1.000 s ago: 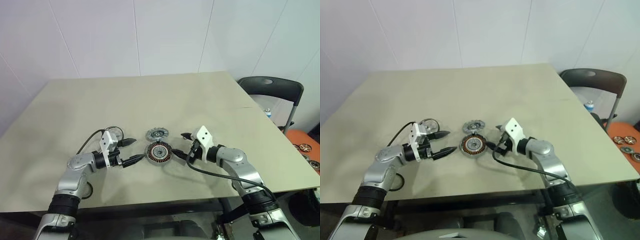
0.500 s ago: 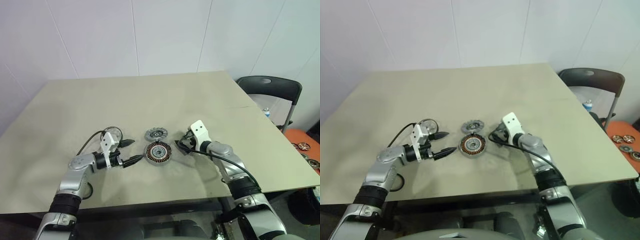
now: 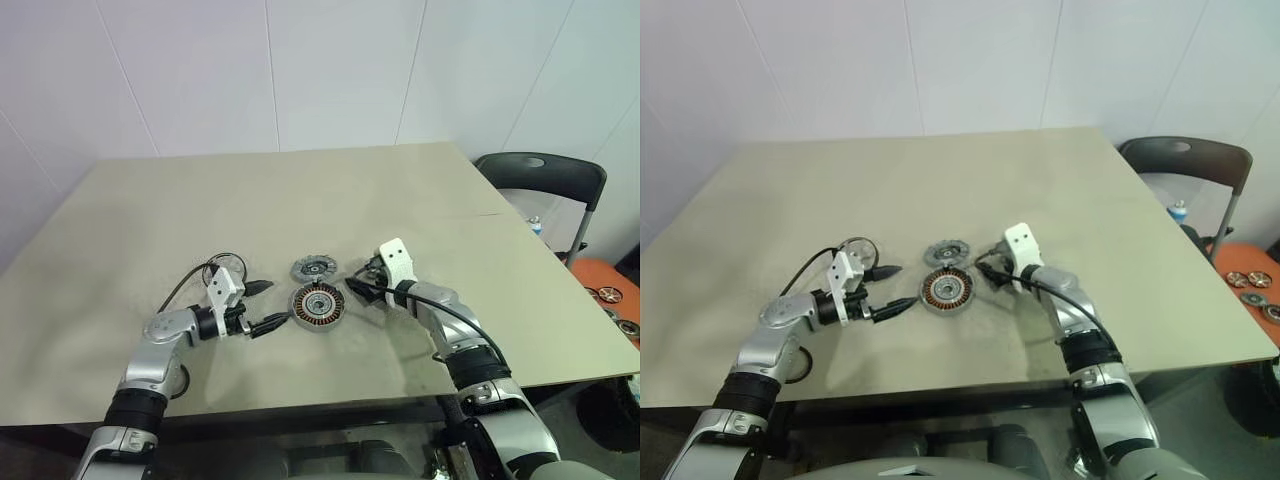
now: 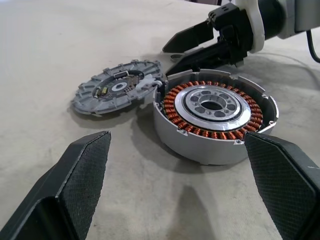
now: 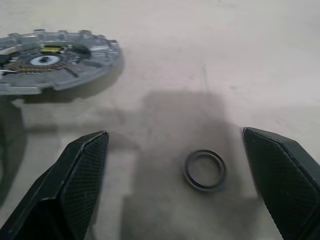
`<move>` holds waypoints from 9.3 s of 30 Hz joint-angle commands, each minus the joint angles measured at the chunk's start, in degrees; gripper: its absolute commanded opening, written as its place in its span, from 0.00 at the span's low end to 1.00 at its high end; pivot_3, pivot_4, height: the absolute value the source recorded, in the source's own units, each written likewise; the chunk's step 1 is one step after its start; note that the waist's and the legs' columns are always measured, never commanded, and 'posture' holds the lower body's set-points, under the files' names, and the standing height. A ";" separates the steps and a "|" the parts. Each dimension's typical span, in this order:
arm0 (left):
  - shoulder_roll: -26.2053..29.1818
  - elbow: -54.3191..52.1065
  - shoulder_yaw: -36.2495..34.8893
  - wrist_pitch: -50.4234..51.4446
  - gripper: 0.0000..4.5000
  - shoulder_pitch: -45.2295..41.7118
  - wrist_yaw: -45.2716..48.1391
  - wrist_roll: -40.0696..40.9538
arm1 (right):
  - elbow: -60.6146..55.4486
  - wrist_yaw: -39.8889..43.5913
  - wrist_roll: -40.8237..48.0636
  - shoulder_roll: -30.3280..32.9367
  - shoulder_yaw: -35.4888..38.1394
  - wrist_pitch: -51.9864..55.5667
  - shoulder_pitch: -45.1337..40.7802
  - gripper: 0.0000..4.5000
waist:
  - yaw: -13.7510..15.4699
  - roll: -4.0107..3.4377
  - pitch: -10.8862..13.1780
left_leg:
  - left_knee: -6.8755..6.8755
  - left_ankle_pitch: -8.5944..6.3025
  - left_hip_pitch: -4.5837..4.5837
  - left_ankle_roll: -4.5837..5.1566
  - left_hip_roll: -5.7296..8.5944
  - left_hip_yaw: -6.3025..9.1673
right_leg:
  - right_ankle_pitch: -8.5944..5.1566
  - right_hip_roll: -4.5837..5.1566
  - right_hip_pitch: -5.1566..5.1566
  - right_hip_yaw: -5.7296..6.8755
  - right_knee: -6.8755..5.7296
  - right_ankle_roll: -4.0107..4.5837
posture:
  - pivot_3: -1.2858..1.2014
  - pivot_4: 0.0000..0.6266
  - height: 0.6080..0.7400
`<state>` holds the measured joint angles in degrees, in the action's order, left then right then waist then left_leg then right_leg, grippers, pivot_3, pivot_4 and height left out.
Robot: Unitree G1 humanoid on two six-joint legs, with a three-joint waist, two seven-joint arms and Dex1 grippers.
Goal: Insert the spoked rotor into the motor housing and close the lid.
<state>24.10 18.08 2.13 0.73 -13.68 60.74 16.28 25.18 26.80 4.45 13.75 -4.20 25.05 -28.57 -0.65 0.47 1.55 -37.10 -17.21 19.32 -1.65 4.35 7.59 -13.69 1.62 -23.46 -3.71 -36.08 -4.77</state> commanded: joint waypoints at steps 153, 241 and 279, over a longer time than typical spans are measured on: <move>1.10 3.08 1.37 -3.41 1.00 -1.08 -2.01 -5.23 | -18.29 16.74 0.00 6.03 -16.59 6.85 2.37 0.01 | 0.06 -0.05 0.01 | -0.01 0.00 -0.09 0.00 -0.01 0.04 | -0.02 0.03 0.12 0.08 0.05 -0.02 | 0.52 0.00 1.00; 0.13 10.30 -27.84 36.16 1.00 -9.22 -26.19 27.77 | -9.89 11.14 -3.29 0.14 -9.46 -6.51 -0.98 0.01 | -0.17 -0.25 0.37 | 0.13 -0.14 0.15 -0.17 -0.13 0.21 | 0.11 0.04 -0.08 0.49 0.51 0.04 | 0.52 0.00 1.00; -16.20 1.63 -26.32 58.32 0.11 -12.72 -26.35 44.63 | -19.51 21.86 6.23 8.24 -5.69 1.42 3.57 0.00 | -0.32 -0.19 0.41 | 0.07 -0.16 0.12 -0.15 -0.18 0.21 | 0.11 0.01 -0.01 0.48 0.52 0.03 | 0.52 0.00 1.00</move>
<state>7.97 19.94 -24.80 57.96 -25.24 34.29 59.99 8.65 48.82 9.81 21.96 -10.38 26.39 -24.28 -0.97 0.28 1.96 -37.04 -17.36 19.43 -1.81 4.17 7.79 -13.58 1.63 -23.47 -3.23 -35.58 -4.74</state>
